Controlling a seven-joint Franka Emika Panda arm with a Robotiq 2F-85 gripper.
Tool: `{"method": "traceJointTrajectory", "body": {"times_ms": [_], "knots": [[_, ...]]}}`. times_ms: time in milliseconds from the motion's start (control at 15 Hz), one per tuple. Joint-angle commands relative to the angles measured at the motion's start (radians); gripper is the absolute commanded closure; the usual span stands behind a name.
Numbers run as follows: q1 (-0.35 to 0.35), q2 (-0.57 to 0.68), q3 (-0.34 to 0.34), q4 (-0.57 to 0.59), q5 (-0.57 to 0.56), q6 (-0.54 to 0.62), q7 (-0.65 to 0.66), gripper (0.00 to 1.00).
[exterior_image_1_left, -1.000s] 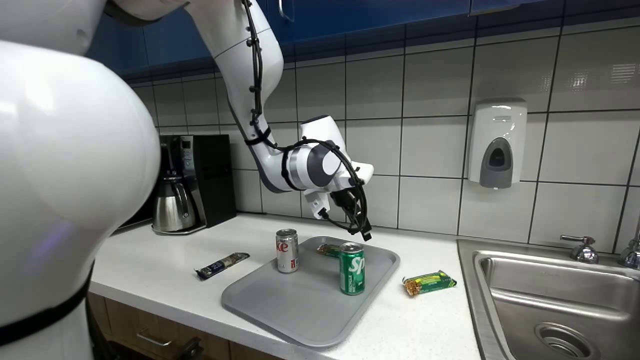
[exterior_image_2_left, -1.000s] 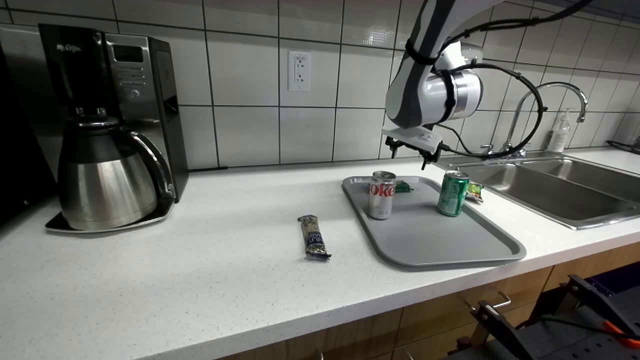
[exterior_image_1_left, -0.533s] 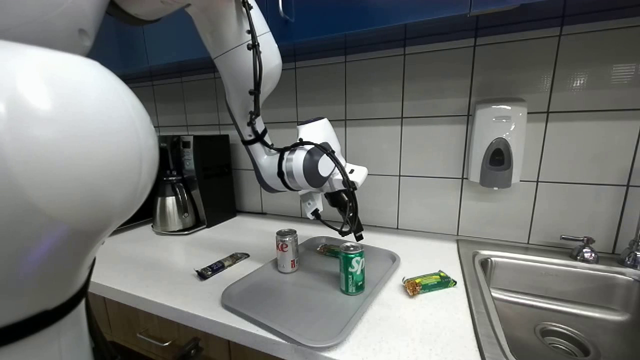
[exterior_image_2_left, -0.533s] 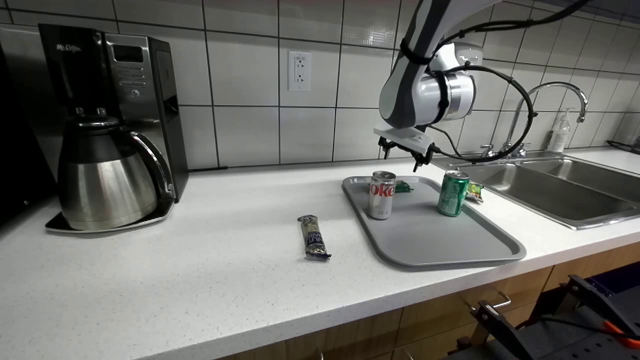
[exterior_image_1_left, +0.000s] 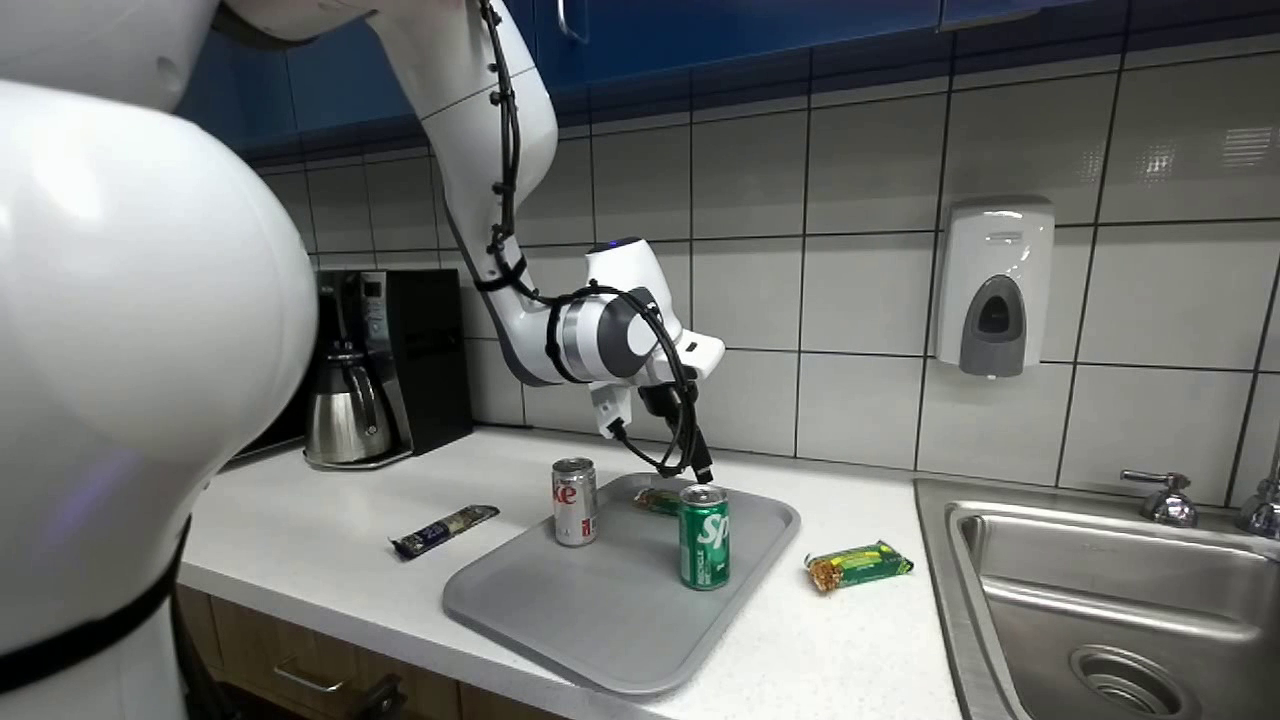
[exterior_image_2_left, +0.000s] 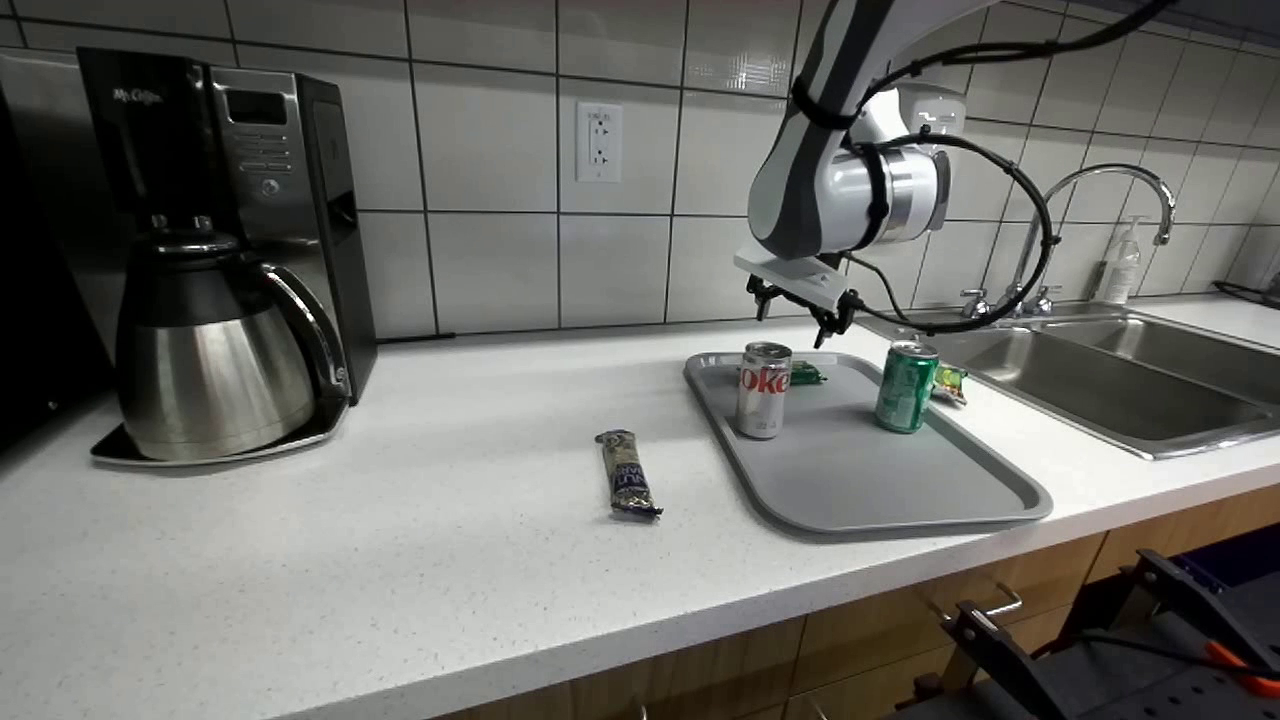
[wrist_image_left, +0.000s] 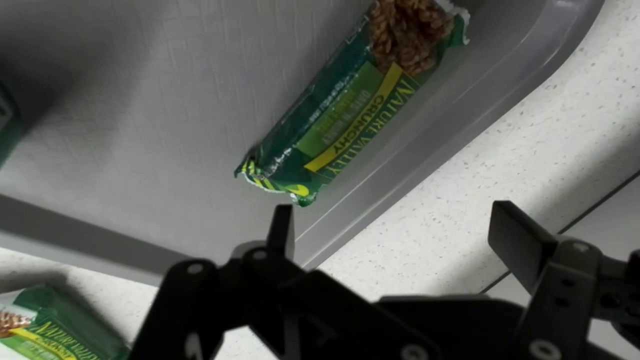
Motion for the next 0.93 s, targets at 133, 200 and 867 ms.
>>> {"method": "traceJointTrajectory", "body": {"times_ms": [133, 200, 867], "knots": [[-0.024, -0.023, 0.022, 0.012, 0.010, -0.045, 0.043, 0.00], [-0.025, -0.023, 0.025, 0.012, 0.009, -0.050, 0.050, 0.00], [-0.040, -0.035, 0.041, 0.032, -0.012, -0.142, 0.119, 0.00]]}}
